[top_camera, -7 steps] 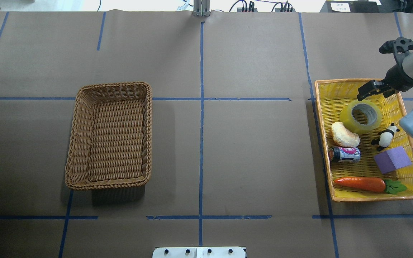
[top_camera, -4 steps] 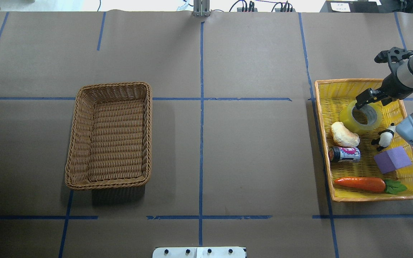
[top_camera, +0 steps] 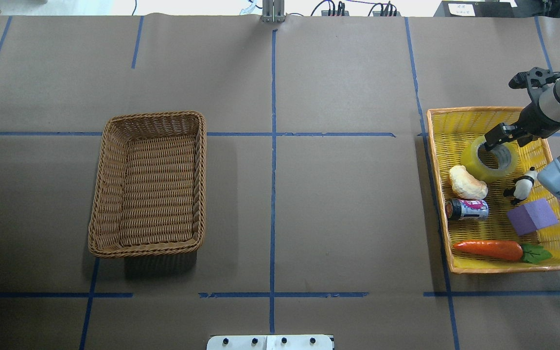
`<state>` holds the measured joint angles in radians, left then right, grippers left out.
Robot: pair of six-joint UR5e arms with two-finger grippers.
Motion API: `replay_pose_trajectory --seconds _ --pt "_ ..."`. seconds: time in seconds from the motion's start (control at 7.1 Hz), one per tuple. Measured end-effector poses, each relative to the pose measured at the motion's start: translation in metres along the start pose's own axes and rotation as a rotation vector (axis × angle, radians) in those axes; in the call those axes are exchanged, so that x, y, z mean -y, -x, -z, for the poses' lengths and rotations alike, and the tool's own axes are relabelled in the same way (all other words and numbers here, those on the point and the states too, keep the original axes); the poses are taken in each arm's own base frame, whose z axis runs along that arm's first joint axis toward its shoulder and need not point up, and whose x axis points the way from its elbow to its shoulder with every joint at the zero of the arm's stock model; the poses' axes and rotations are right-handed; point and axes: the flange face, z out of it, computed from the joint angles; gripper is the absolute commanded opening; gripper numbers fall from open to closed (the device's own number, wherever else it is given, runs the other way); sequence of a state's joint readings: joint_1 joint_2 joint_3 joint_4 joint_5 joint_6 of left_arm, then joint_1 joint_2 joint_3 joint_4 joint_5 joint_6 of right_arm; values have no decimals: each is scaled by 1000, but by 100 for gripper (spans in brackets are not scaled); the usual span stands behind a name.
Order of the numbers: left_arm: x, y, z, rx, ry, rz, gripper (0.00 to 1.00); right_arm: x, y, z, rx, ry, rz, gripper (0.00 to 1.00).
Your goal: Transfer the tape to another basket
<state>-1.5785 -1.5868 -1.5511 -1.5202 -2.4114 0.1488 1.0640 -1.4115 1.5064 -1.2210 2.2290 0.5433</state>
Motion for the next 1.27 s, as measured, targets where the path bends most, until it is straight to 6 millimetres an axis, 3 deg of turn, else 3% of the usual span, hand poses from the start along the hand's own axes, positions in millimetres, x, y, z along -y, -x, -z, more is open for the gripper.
replay_pose_trajectory --seconds 0.28,0.85,0.99,1.27 --pt "1 -1 1 0 -1 -1 100 -1 -2 -1 -2 1 0 92" --pt "1 -1 1 -1 -3 -3 100 -6 -7 -4 -7 10 -13 9" --pt "1 -1 1 -1 -3 -3 100 -7 -7 -4 -5 11 -11 1" --pt "2 -1 1 -1 -2 -2 100 -8 -4 -1 2 6 0 0"
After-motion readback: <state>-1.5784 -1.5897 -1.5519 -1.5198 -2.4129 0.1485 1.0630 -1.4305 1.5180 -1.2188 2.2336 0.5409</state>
